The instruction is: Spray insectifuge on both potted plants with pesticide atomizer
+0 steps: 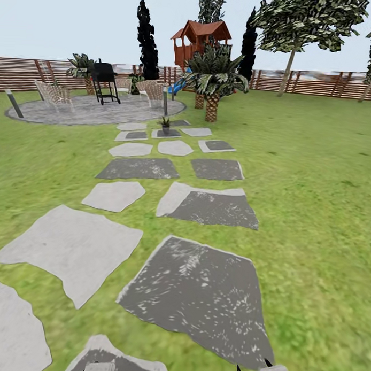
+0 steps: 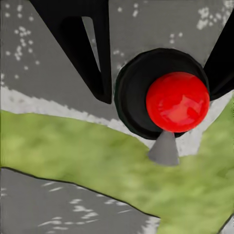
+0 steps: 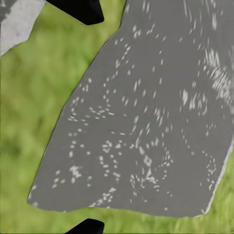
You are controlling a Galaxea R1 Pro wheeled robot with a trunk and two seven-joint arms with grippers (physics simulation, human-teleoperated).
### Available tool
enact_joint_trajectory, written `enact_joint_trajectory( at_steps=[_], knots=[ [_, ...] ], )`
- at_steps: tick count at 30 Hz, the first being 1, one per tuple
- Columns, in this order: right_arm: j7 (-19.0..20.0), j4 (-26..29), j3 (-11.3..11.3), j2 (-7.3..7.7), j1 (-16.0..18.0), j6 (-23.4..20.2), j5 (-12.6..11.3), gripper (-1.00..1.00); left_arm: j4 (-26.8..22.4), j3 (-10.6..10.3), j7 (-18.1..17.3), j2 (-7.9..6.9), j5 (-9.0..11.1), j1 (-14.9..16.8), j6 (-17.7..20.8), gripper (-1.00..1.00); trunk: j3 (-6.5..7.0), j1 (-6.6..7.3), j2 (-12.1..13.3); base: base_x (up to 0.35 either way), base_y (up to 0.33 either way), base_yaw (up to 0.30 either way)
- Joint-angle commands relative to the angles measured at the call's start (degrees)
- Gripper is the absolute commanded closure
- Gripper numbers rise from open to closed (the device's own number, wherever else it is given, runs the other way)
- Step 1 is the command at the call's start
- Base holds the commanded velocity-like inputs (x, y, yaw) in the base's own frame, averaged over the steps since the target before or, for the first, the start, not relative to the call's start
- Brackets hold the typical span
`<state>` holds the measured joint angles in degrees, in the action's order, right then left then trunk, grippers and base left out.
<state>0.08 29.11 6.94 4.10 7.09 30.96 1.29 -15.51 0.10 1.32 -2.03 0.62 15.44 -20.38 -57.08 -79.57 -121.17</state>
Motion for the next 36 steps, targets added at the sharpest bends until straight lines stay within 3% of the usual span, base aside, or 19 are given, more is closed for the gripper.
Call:
enact_joint_trajectory(
  at_steps=[1,36],
  knots=[
    [0.0,-0.02,0.09,0.03,0.03,0.15,0.12,-1.0,0.05,-0.01,0.09,0.0,0.07,0.03,-0.19,1.0,-0.04,-0.02,-0.01,0.315,0.094,0.0],
    [0.01,-0.02,0.11,0.03,0.03,0.15,0.12,-1.0,0.05,-0.01,0.09,0.0,0.07,0.03,-0.19,1.0,-0.04,-0.02,-0.01,0.32,0.074,0.0]
  ],
)
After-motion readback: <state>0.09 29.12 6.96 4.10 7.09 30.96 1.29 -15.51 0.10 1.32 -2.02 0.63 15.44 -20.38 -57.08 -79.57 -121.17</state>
